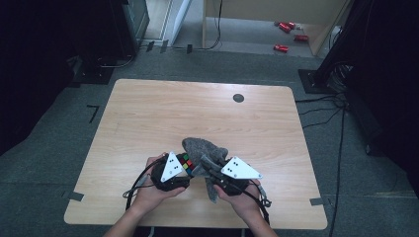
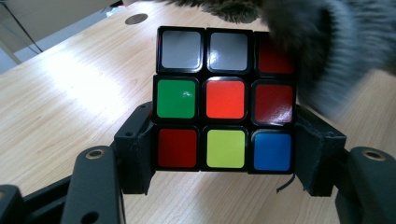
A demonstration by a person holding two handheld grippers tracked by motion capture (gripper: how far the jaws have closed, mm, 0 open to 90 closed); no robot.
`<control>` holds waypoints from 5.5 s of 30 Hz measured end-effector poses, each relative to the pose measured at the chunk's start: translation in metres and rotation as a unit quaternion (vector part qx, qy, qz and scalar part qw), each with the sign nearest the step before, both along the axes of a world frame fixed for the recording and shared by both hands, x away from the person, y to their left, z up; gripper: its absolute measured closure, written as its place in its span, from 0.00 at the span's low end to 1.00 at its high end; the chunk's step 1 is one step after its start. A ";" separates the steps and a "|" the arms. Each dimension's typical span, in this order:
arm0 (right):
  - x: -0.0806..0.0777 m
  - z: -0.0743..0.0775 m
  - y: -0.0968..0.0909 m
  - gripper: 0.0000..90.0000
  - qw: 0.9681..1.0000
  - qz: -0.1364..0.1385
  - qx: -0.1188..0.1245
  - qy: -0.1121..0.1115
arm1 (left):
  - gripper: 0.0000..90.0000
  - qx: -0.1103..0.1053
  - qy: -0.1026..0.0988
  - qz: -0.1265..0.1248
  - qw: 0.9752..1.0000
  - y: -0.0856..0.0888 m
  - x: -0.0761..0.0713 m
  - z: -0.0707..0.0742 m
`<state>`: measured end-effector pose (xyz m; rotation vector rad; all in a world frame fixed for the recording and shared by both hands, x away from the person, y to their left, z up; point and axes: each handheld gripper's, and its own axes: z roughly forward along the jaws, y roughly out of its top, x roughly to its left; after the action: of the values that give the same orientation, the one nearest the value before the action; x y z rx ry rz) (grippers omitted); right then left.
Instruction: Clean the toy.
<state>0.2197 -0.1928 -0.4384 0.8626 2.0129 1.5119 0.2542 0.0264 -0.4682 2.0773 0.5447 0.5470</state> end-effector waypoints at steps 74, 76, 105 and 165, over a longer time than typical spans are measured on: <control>0.004 0.013 -0.014 0.78 1.000 -0.006 0.027 0.008 | 0.39 -0.107 -0.065 -0.065 0.990 0.014 -0.010 0.004; 0.009 0.008 -0.019 0.78 0.999 -0.021 0.032 0.026 | 0.39 -0.113 -0.069 -0.064 0.989 0.015 -0.011 0.006; 0.020 -0.010 -0.027 0.81 0.996 0.002 0.039 0.075 | 0.39 -0.149 -0.052 -0.053 0.986 0.027 -0.005 0.007; 0.008 -0.034 -0.003 0.82 0.976 0.080 -0.170 -0.107 | 0.39 -0.170 0.030 -0.039 0.984 0.038 0.009 0.012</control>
<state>0.2273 -0.1954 -0.4726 0.3925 2.1309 1.2255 0.2630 0.0640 -0.4559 1.7859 0.5474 0.3206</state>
